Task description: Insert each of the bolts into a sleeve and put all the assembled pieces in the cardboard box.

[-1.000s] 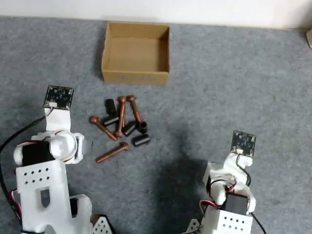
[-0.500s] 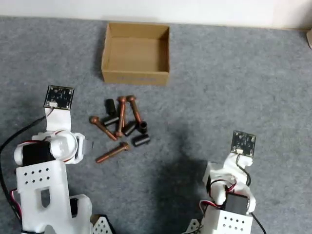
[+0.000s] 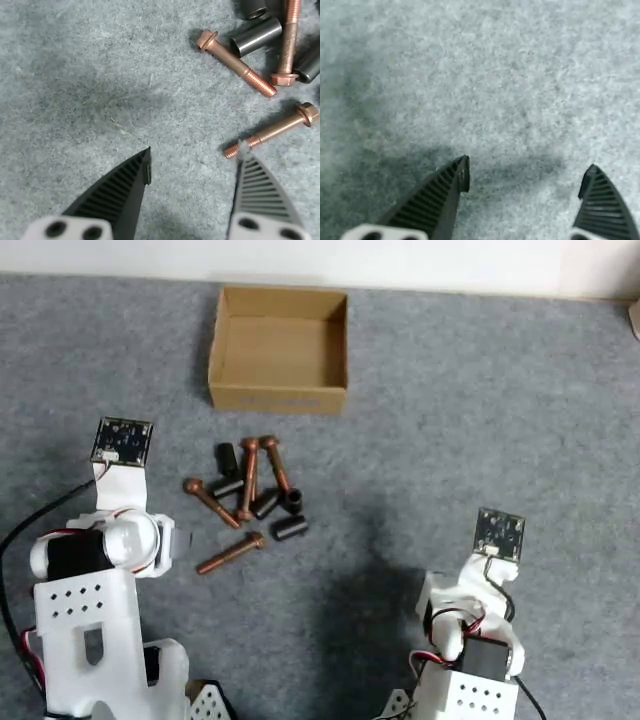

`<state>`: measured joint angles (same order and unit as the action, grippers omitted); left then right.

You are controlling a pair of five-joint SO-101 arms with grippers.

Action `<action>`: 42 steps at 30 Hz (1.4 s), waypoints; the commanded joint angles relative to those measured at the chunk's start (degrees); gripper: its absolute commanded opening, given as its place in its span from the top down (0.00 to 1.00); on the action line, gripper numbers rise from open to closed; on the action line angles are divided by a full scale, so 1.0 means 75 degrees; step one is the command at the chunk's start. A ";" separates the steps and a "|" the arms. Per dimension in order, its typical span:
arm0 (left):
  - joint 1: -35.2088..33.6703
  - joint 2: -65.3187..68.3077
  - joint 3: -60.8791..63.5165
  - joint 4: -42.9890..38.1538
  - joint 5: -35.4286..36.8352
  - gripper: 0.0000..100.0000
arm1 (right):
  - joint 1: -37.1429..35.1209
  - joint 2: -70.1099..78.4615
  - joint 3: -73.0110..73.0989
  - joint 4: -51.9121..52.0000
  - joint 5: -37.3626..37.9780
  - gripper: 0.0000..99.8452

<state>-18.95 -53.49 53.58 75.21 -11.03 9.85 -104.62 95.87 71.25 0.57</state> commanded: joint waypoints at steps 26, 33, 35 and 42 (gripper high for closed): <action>0.0088 0.0018 0.0440 -0.0832 0.0047 0.74 | 0.0064 -0.0064 0.1119 0.0029 -0.0023 0.67; 0.0076 0.0018 0.0756 -0.1207 0.0352 0.74 | 0.0064 -0.0064 0.1119 0.0029 -0.0023 0.67; 0.0076 0.0018 0.0873 -0.1231 0.0340 0.74 | 0.0064 -0.0064 0.1119 0.0029 -0.0023 0.67; 0.0100 0.0018 0.1049 -0.1278 0.0328 0.73 | 0.0064 -0.0064 0.1119 0.0029 -0.0023 0.67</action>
<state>-18.95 -53.49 61.67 66.77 -8.84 9.85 -104.62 95.87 71.25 0.57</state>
